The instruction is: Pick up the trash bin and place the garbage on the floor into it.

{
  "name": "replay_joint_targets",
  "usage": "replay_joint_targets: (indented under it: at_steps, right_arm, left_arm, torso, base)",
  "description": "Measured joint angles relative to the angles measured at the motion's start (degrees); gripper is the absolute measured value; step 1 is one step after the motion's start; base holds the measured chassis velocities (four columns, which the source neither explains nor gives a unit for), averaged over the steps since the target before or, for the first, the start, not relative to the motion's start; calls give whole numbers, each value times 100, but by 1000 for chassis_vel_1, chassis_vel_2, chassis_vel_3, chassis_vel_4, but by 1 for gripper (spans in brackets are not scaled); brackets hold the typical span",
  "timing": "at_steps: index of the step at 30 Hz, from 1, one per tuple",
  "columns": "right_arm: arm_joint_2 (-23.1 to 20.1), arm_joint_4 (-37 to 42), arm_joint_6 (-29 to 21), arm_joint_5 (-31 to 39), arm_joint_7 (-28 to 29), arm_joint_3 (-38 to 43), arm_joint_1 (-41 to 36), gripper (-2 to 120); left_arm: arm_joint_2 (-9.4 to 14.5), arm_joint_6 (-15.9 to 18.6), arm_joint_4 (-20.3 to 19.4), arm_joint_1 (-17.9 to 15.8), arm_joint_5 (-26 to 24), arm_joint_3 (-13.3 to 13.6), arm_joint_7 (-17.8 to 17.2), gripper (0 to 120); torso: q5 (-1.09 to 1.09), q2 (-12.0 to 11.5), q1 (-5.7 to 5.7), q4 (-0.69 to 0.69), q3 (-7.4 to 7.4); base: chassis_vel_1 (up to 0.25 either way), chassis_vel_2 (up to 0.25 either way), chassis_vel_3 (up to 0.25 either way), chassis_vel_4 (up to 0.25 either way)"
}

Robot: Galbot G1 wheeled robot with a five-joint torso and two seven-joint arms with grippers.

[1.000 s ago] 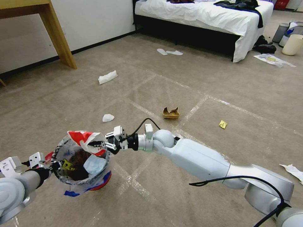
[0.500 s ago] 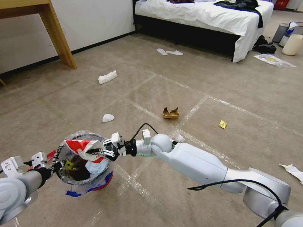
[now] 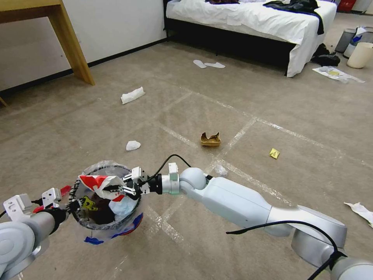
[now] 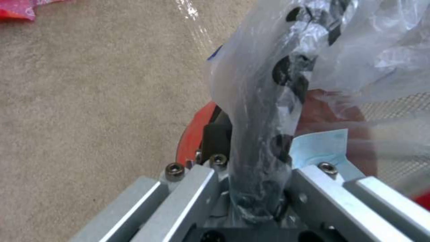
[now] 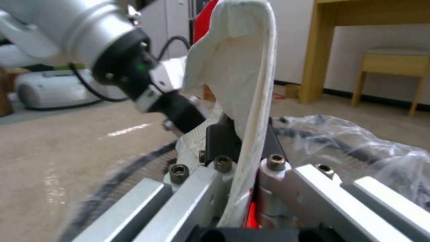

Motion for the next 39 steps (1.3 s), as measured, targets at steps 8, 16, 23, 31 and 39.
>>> replay_joint_targets:
  at_steps: [8, 16, 23, 31, 39]
  right_arm:
    - [188, -272, 162, -259, 430, -148, 81, 17]
    - [242, -382, 117, -591, 504, -156, 140, 46]
    - [185, -347, 115, -686, 504, -178, 182, 71]
    - [93, -277, 110, -665, 483, -213, 236, 98]
    - [37, -205, 110, -619, 429, -217, 267, 100]
  left_arm:
    - [-36, 2, -71, 48, -7, -18, -2, 2]
    - [-25, 6, -93, 99, -37, -94, -4, 2]
    - [1, 6, -136, 79, -89, -103, -43, 2]
    - [-24, 2, -191, 81, -112, -104, -75, 1]
    - [-24, 1, -198, 106, -124, -133, -78, 1]
  torso:
    - [0, 0, 0, 1, 0]
    - [0, 0, 0, 0, 0]
    - [0, 0, 0, 0, 0]
    - [0, 0, 0, 0, 0]
    - [0, 0, 0, 0, 0]
  base:
    - [0, 0, 0, 0]
    - [0, 0, 0, 0]
    - [0, 0, 0, 0]
    - [0, 0, 0, 0]
    - [0, 0, 0, 0]
